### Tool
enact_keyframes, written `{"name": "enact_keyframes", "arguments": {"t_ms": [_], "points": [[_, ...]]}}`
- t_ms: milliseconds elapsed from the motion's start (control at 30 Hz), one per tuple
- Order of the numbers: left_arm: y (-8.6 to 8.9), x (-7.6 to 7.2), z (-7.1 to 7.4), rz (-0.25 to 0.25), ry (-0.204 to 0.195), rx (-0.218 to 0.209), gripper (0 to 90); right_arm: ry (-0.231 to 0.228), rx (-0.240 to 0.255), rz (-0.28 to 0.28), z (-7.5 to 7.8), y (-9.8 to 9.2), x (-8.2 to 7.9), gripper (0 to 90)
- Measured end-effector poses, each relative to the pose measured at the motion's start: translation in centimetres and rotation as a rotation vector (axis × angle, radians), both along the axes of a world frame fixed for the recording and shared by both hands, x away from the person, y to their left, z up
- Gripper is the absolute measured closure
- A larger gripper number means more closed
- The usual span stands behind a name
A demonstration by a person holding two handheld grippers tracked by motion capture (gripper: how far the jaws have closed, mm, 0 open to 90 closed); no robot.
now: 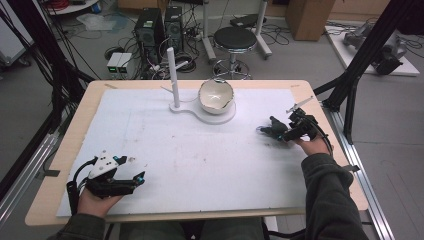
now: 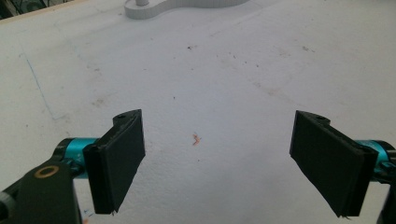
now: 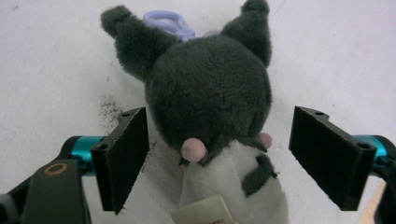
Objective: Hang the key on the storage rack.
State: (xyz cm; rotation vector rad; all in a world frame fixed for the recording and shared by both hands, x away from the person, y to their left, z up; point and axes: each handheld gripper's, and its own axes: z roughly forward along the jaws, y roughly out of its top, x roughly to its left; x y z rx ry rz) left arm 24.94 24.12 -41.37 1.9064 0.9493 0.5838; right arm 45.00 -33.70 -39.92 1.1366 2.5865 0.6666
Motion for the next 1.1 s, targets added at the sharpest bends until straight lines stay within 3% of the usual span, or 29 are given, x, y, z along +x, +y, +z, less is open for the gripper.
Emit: {"name": "enact_keyframes", "arguments": {"t_ms": [433,733,967,1100], "points": [[0.0,0.0,0.0,-0.001,0.001,0.002,18.4,-0.001,-0.03,0.041,-0.2,0.8,0.1,38.1],[0.0,0.0,0.0,-0.002,-0.001,0.003,18.5,0.007,-0.027,0.041,0.0,0.9,-0.2,45.1],[0.0,-0.1,0.0,0.0,-0.004,0.004,18.5,-0.004,0.007,0.042,0.1,0.9,-0.6,48.3],[0.0,-0.1,0.0,0.001,-0.006,0.005,18.5,-0.025,0.068,0.025,0.7,0.5,-1.0,48.7]]}}
